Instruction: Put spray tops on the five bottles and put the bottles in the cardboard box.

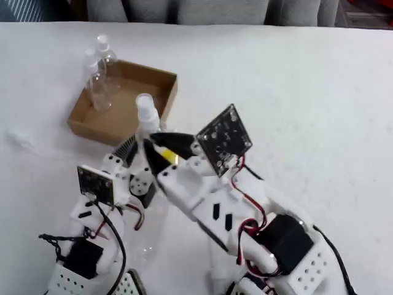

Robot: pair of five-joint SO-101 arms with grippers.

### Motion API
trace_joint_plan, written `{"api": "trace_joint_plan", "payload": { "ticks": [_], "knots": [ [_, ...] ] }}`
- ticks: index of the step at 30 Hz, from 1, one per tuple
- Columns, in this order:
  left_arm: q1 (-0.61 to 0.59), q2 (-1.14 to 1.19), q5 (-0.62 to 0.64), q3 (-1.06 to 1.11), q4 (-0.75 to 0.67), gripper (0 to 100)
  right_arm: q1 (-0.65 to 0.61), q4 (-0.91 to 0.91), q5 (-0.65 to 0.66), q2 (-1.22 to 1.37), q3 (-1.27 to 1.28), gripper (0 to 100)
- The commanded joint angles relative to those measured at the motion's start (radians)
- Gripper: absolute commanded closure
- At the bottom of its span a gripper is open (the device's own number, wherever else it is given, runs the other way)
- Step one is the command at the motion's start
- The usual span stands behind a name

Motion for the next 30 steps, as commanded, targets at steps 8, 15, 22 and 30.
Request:
{"api": "trace_joint_plan", "payload": {
  "ticks": [8, 15, 22, 30],
  "knots": [
    [-0.24, -0.01, -0.038, -0.012, -0.144, 98, 0.266, -0.173, -0.002, -0.025, 0.413, 98.1],
    [-0.338, 0.061, -0.103, -0.034, -0.273, 98, 0.274, -0.475, -0.009, -0.018, 0.727, 98.1],
    [-0.414, 0.524, -0.101, -0.238, -0.451, 98, 0.277, -0.616, -0.009, -0.018, 0.879, 98.1],
    [-0.521, 1.098, -0.101, -0.377, -0.802, 98, 0.277, -0.628, -0.011, -0.019, 0.891, 98.1]
  ]
}}
